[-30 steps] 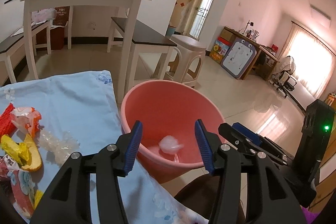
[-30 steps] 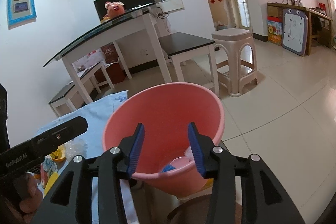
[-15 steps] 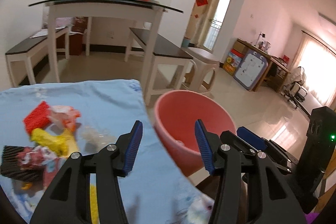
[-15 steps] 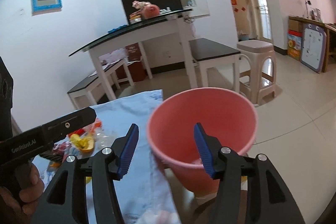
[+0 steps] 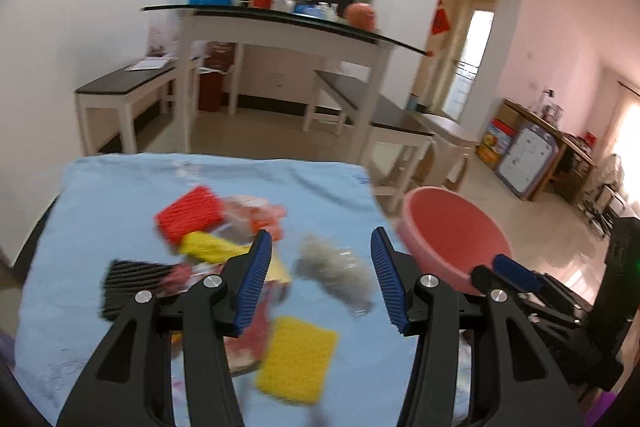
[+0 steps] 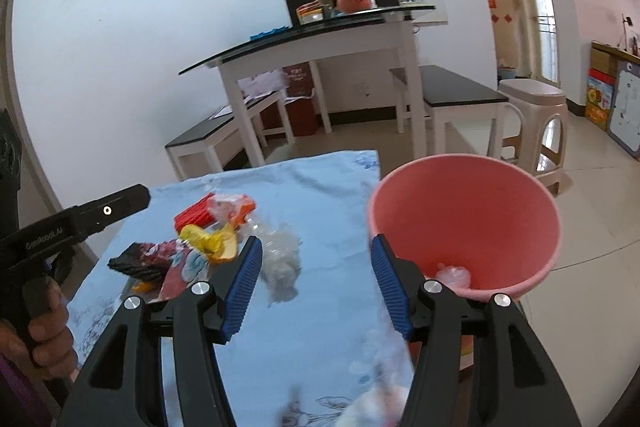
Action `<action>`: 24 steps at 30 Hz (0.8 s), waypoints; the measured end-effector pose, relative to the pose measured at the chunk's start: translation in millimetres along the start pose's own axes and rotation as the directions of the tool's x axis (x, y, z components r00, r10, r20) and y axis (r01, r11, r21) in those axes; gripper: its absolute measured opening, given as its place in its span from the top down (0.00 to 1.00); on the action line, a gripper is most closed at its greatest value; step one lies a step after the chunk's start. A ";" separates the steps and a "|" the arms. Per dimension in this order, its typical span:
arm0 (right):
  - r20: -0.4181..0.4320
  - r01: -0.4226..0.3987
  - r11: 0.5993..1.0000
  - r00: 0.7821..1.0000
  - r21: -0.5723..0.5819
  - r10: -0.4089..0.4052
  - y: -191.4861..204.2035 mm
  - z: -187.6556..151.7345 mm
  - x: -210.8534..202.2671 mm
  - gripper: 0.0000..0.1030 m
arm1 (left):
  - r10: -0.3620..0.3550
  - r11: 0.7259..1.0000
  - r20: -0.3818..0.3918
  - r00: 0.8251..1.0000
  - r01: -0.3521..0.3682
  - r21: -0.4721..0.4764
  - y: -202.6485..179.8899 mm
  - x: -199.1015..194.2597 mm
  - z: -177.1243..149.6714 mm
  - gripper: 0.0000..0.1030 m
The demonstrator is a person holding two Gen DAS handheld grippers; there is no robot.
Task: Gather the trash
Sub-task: 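Grasp the crumpled red paper with the left gripper while the right grasps the clear plastic bag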
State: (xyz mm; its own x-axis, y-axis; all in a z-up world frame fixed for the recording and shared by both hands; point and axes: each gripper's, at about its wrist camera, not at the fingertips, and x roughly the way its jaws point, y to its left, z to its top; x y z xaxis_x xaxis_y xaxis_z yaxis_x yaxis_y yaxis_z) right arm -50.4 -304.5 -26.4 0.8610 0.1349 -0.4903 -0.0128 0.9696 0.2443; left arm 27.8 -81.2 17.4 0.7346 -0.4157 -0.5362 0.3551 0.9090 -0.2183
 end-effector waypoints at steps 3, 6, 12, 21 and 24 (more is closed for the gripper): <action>-0.020 -0.015 1.000 1.000 -0.010 0.015 8.6 -4.6 5.8 0.45 | 0.046 0.998 -0.007 0.999 -0.046 -0.030 24.6 -4.6 -5.5 0.49; -0.038 -0.031 0.999 0.999 -0.018 0.030 13.8 -8.1 11.5 0.45 | 0.084 0.994 -0.026 0.996 -0.085 -0.064 47.7 -6.9 -14.0 0.49; -0.067 -0.052 0.998 0.996 -0.031 0.050 21.2 -10.7 24.5 0.44 | 0.128 0.985 -0.083 0.988 -0.136 -0.107 78.6 2.1 -28.5 0.49; -0.102 -0.055 0.997 0.994 -0.047 0.050 24.1 -11.1 38.6 0.43 | 0.130 0.983 -0.136 0.982 -0.146 -0.115 90.9 35.7 -29.8 0.49; -0.109 -0.054 0.998 0.993 -0.042 0.049 24.4 -8.6 43.4 0.43 | 0.118 0.983 -0.167 0.979 -0.140 -0.121 94.4 48.0 -29.8 0.49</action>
State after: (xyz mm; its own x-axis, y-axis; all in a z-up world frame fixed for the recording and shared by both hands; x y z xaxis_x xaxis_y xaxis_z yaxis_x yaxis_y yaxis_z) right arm -17.7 -273.3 -48.9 0.7987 0.2036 -0.5662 -0.0804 0.9687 0.2350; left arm 79.4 -14.4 -53.3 0.6643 -0.2943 -0.6871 0.1766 0.9550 -0.2382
